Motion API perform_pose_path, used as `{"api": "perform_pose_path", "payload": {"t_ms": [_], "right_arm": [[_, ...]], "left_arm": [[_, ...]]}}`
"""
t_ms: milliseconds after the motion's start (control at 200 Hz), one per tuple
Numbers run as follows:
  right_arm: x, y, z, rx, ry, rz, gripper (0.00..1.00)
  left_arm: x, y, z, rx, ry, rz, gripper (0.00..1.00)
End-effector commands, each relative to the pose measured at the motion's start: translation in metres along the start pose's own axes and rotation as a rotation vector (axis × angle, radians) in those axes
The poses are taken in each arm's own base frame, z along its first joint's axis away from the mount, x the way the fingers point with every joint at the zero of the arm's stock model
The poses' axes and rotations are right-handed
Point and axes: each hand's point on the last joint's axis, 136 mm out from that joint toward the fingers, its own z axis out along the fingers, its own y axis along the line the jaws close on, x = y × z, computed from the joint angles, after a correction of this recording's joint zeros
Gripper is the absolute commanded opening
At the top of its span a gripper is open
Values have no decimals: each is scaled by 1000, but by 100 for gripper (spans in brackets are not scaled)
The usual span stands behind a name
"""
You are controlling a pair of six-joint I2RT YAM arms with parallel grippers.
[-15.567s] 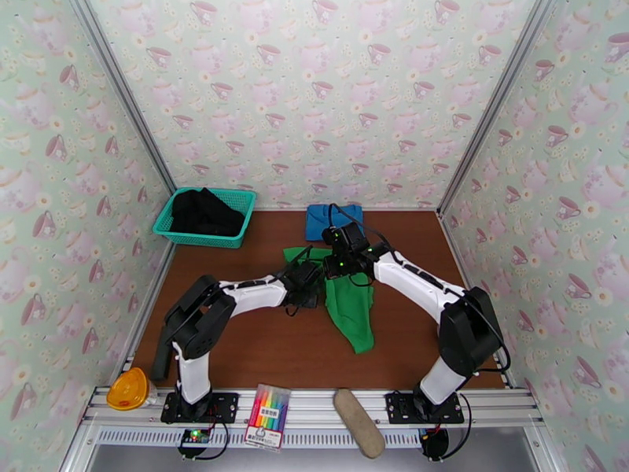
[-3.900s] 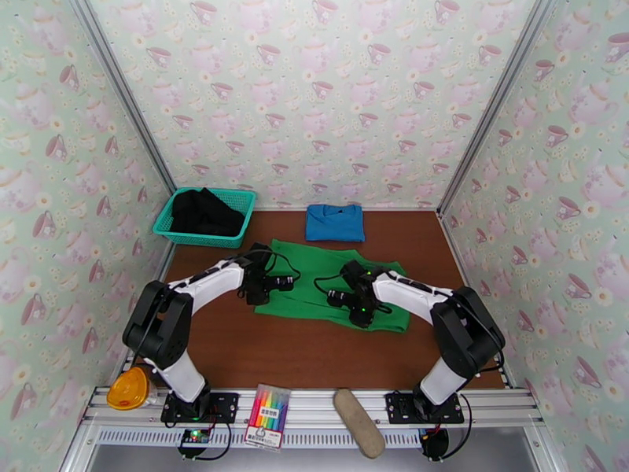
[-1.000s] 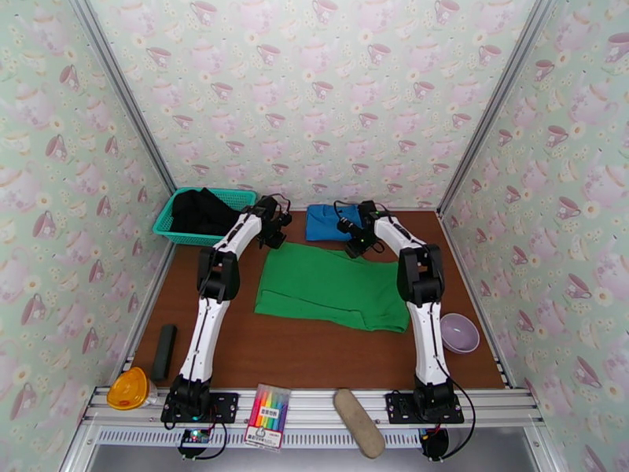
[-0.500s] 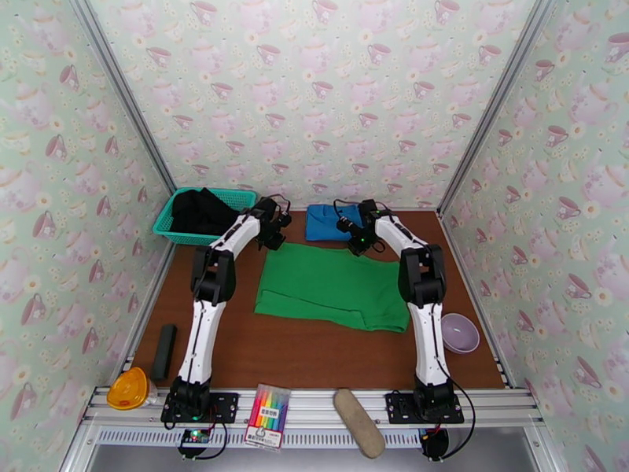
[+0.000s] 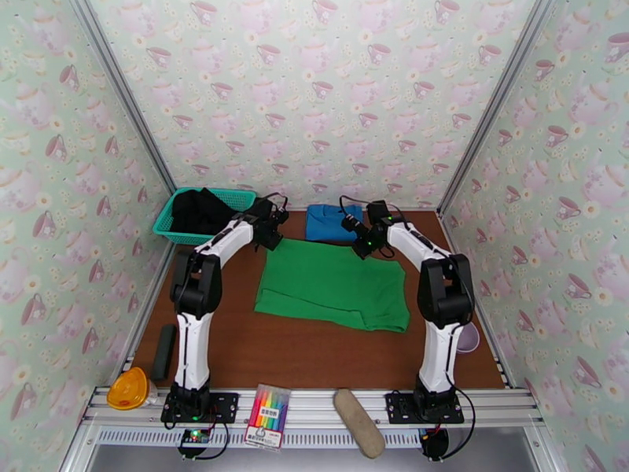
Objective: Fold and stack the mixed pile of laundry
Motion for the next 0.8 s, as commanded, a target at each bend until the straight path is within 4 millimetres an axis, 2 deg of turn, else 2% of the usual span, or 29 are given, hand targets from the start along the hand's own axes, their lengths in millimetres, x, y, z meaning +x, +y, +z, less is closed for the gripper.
{"api": "perform_pose_path", "payload": {"t_ms": [0, 265, 416, 476, 571, 631, 721, 771, 796], "right_arm": [[-13, 13, -22, -5, -107, 30, 0], [14, 52, -17, -18, -111, 72, 0], [32, 60, -16, 14, -95, 108, 1], [40, 62, -14, 27, -81, 121, 6], [52, 67, -12, 31, -60, 144, 24], [57, 70, -14, 30, -56, 154, 31], [61, 74, -20, 33, -59, 170, 37], [63, 75, -26, 38, -63, 176, 37], [64, 75, -29, 46, -67, 180, 37]], "left_arm": [[-11, 9, -22, -68, -76, -25, 0], [21, -5, -25, -87, -36, -32, 0], [37, -13, -23, -97, -4, -35, 0], [43, -16, -22, -101, 17, -42, 0], [54, -21, -25, -103, 46, -58, 7], [59, -25, -32, -108, 47, -63, 14], [63, -34, -49, -131, 25, -56, 28], [64, -40, -60, -151, 5, -42, 31], [65, -43, -65, -164, -2, -32, 37]]}}
